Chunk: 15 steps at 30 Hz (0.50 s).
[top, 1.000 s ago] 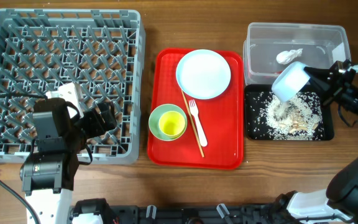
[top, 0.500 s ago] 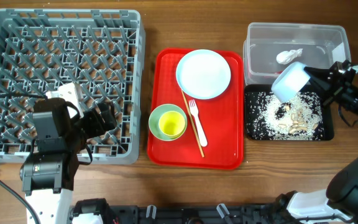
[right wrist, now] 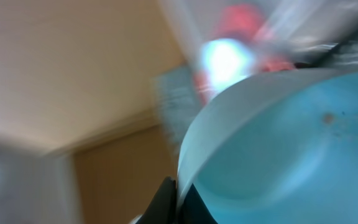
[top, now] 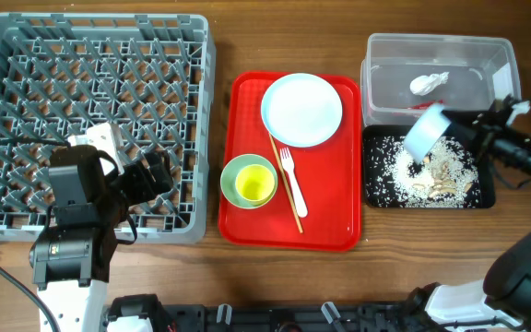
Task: Sort waste into correct bins and load items into the dishwasher rack
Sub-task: 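Tip the rice bowl over the black tray with the right gripper, shaking out rice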
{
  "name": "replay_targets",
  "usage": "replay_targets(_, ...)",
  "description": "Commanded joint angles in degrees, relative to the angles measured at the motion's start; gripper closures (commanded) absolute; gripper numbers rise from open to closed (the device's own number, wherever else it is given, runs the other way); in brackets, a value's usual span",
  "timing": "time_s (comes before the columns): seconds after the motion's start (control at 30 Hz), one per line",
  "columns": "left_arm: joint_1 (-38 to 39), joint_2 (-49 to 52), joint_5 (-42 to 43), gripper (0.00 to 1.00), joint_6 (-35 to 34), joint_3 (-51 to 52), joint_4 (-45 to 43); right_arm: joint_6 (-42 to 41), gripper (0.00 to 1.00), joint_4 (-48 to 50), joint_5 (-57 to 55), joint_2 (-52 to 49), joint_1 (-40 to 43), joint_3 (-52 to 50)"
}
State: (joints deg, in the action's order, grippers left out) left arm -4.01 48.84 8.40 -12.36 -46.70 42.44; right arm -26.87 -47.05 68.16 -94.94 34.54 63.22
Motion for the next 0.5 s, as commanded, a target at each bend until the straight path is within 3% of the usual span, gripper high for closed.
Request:
replay_targets(0.0, 0.37, -0.31, 0.72, 0.0, -0.31, -0.98, -0.11, 20.28, 0.96, -2.19, -12.63, -0.37, -3.21, -0.26)
replay_targets(0.07, 0.37, -0.31, 0.7, 0.0, -0.28, -0.98, -0.15, 31.93, 0.96, -3.67, 0.79, -0.31, -3.85, -0.24)
replay_targets(0.3, 0.37, -0.31, 0.72, 0.0, -0.31, -0.98, 0.28, 33.16, 0.96, -3.02, 12.52, -0.31, -3.85, -0.24)
replay_targets(0.4, 0.37, -0.31, 0.72, 0.0, -0.31, -0.98, 0.33, 41.31, 0.96, -4.52, 22.97, -0.31, -3.98, -0.24)
replay_targets(0.47, 0.37, -0.31, 0.72, 0.0, -0.31, -0.98, 0.31, 40.5, 0.96, -4.68, 24.87, -0.28, -4.0, -0.17)
